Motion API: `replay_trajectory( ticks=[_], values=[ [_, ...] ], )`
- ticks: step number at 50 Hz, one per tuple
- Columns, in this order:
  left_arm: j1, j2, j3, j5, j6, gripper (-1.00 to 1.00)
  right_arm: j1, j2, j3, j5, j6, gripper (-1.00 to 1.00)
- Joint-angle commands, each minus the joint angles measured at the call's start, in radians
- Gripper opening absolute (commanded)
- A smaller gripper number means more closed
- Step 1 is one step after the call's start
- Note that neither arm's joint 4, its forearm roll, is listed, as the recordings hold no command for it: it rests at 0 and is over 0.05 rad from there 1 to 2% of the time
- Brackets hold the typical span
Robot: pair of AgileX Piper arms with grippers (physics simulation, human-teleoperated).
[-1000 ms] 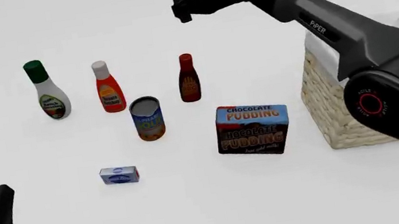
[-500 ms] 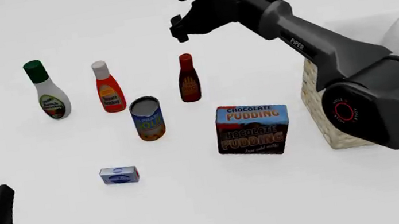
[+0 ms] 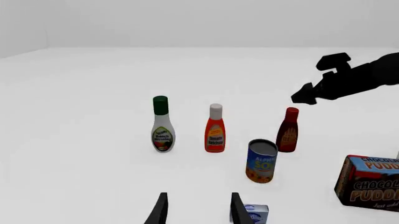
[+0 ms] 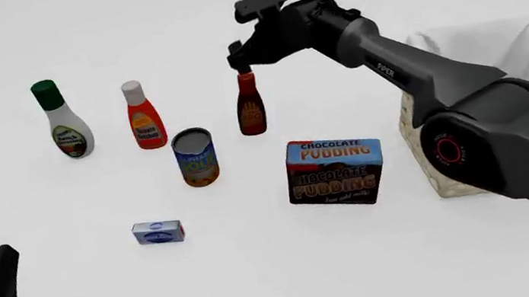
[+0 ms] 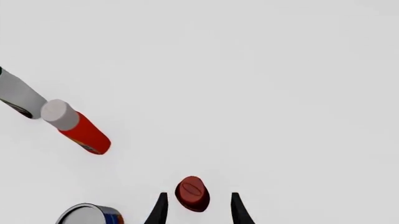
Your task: Pick the bbq sauce and place it in the basket.
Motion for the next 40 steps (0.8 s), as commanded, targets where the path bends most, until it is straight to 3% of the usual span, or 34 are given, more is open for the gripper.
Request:
replay_trajectory(
  ticks=[1, 19, 33, 40],
  values=[
    [0.0, 0.0, 0.0, 0.0, 0.0, 1.0, 0.0, 0.053, -0.058, 0.021, 0.0, 1.0],
    [0.0, 0.0, 0.0, 0.0, 0.0, 1.0, 0.006, 0.148, -0.2, 0.083, -0.009, 1.0],
    [0.0, 0.0, 0.0, 0.0, 0.0, 1.0, 0.012, 0.255, -0.386, 0.176, -0.009, 1.0],
    [0.0, 0.0, 0.0, 0.0, 0.0, 1.0, 0.015, 0.263, -0.378, 0.172, -0.005, 1.0]
  ],
)
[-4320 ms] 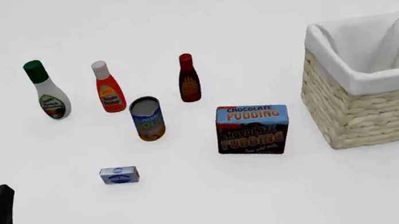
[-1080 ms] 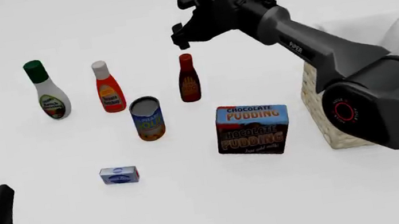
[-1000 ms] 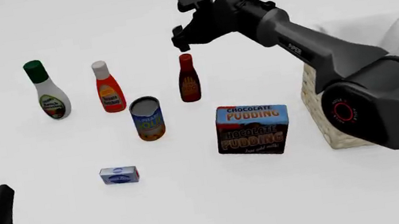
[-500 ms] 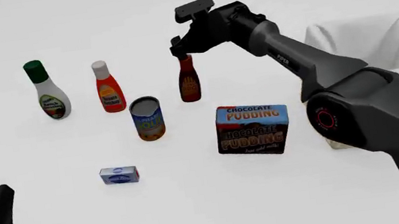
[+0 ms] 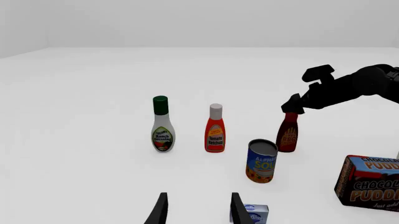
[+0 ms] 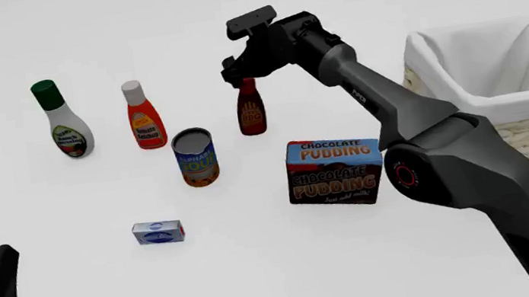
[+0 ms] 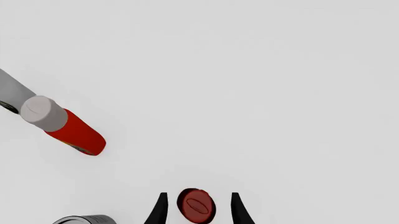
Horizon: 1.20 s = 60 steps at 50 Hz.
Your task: Pick the bbq sauce and place it in the basket.
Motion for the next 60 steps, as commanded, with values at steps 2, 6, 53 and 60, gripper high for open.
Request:
replay_trajectory(
  ticks=[2, 6, 53, 60],
  values=[
    [0.0, 0.0, 0.0, 0.0, 0.0, 1.0, 0.005, 0.04, -0.041, 0.018, 0.003, 1.0],
    [0.0, 0.0, 0.0, 0.0, 0.0, 1.0, 0.005, 0.05, -0.047, 0.021, 0.004, 1.0],
    [0.0, 0.0, 0.0, 0.0, 0.0, 1.0, 0.006, 0.094, -0.069, 0.035, -0.007, -1.0],
    [0.0, 0.0, 0.0, 0.0, 0.0, 1.0, 0.006, 0.094, -0.07, 0.034, -0.006, -1.0]
  ],
)
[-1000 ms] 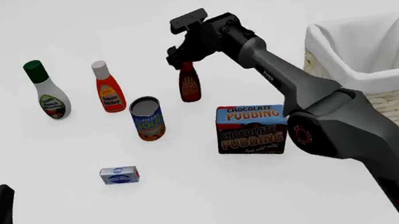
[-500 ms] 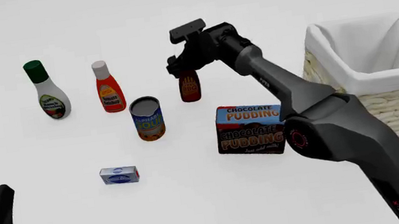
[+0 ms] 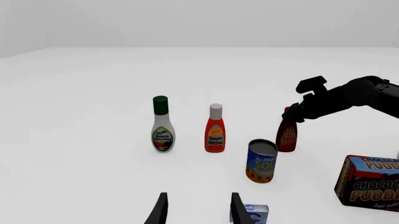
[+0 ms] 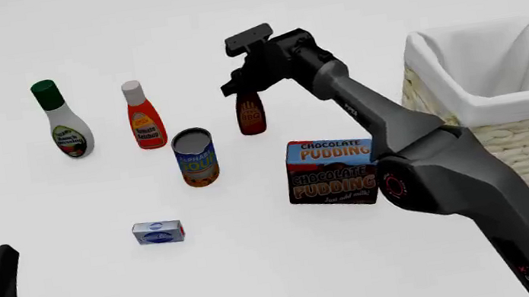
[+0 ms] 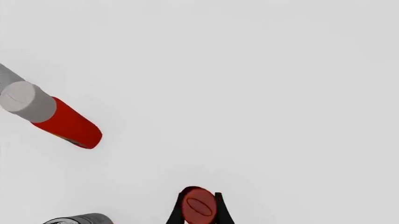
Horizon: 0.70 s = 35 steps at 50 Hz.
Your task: Pick the bbq sauce and place it in the basket.
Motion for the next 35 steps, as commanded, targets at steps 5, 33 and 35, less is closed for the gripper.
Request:
replay_trajectory(
  ticks=[5, 33, 35],
  values=[
    [0.0, 0.0, 0.0, 0.0, 0.0, 1.0, 0.002, 0.0, 0.012, 0.002, 0.006, -1.0],
    [0.0, 0.0, 0.0, 0.0, 0.0, 1.0, -0.009, -0.177, 0.114, -0.02, -0.014, -1.0],
    [0.0, 0.0, 0.0, 0.0, 0.0, 1.0, -0.009, -0.19, 0.122, -0.022, -0.017, -1.0]
  ],
)
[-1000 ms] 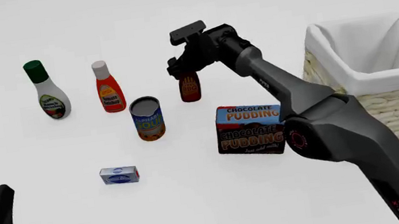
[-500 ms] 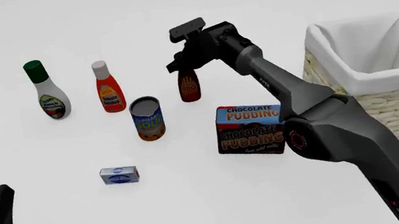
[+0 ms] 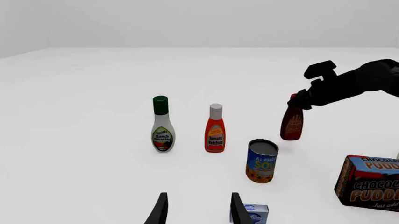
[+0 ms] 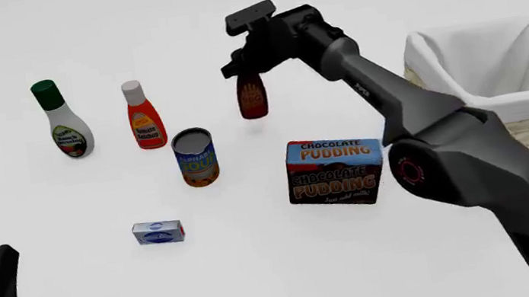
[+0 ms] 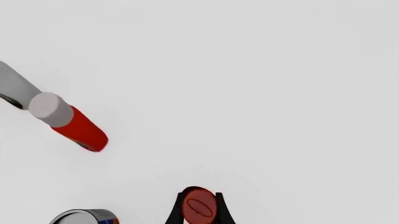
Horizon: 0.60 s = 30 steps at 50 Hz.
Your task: Pick the bbq sauce and place it in the basket.
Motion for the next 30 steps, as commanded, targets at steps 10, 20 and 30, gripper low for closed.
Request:
replay_trajectory(
  ticks=[10, 20, 30],
  values=[
    [0.0, 0.0, 0.0, 0.0, 0.0, 1.0, -0.001, -0.155, 0.076, -0.016, -0.004, -1.0],
    [0.0, 0.0, 0.0, 0.0, 0.0, 1.0, 0.004, -0.225, 0.061, 0.017, -0.017, -1.0],
    [0.0, 0.0, 0.0, 0.0, 0.0, 1.0, 0.004, -0.38, 0.234, -0.034, -0.033, -1.0]
  ],
)
